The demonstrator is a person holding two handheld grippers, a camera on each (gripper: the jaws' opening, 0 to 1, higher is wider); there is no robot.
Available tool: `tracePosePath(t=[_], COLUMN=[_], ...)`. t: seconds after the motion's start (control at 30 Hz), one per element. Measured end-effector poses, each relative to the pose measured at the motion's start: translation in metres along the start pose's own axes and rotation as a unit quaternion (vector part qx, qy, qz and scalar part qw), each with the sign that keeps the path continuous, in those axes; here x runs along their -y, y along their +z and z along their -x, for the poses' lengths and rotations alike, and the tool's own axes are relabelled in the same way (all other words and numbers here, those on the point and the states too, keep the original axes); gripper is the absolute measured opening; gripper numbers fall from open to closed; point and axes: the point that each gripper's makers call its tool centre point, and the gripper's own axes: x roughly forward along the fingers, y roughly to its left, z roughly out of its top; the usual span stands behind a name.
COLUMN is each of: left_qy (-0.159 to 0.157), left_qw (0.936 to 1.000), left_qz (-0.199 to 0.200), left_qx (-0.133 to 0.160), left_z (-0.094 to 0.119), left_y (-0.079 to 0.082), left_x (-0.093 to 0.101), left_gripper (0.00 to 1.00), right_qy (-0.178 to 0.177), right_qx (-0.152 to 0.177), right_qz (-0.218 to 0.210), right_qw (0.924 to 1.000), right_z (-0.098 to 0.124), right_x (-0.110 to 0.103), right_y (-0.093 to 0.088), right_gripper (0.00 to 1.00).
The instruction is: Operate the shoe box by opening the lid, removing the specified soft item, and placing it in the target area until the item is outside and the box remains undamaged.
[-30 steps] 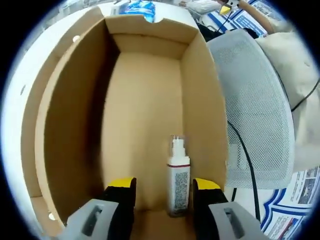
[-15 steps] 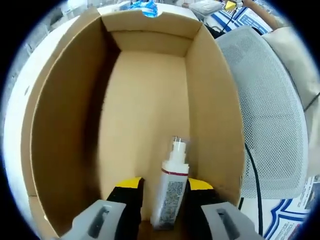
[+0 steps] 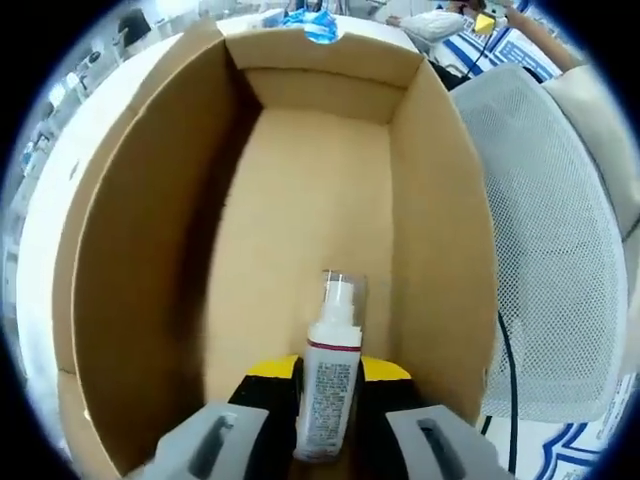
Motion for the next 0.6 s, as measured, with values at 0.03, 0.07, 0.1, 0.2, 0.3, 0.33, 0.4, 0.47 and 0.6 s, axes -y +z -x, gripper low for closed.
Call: tracePosePath(t=[0.03, 0.07, 0.1, 0.2, 0.3, 0.33, 0.4, 0.47, 0.6], left_qy=[0.003, 0.005, 0.008, 0.014, 0.017, 0.015, 0.017, 0.02, 0.03], left_qw=[1.0, 0.9999, 0.9999, 0.9998, 0.9993, 0.9993, 0.9993, 0.9991, 0.9988], left_qz=[0.007, 0.009, 0.009, 0.015, 0.032, 0.036, 0.033, 0.035, 0.031], left_qx=[-0.002, -0.003, -0.003, 0.001, 0.003, 0.002, 0.004, 0.009, 0.022], left_z=[0.0, 0.0, 0.0, 0.002, 0.005, 0.007, 0.009, 0.012, 0.019], left_y=[0.0, -0.001, 0.0, 0.001, 0.003, 0.004, 0.006, 0.009, 0.015], left_x=[-0.001, -0.002, -0.003, -0.004, -0.005, -0.004, -0.002, -0.002, -0.002], left_gripper=[0.21, 0.21, 0.21, 0.2, 0.2, 0.2, 0.2, 0.2, 0.2], right_qy=[0.001, 0.002, 0.002, 0.003, 0.005, 0.006, 0.009, 0.013, 0.018], right_qx=[0.001, 0.002, 0.004, 0.008, 0.012, 0.012, 0.015, 0.017, 0.022], right_qz=[0.0, 0.0, 0.001, 0.002, 0.004, 0.004, 0.001, 0.001, 0.006], right_qw=[1.0, 1.0, 1.0, 1.0, 0.9999, 0.9999, 0.9998, 0.9998, 0.9996], right_z=[0.0, 0.0, -0.001, -0.001, -0.002, -0.002, -0.003, -0.004, -0.005], right_x=[-0.001, -0.001, -0.003, -0.004, -0.006, -0.006, -0.009, -0.011, -0.015], right_y=[0.001, 0.001, 0.002, 0.004, 0.007, 0.007, 0.008, 0.009, 0.012], right_gripper=[0.94, 0.94, 0.94, 0.93, 0.92, 0.92, 0.91, 0.9, 0.87])
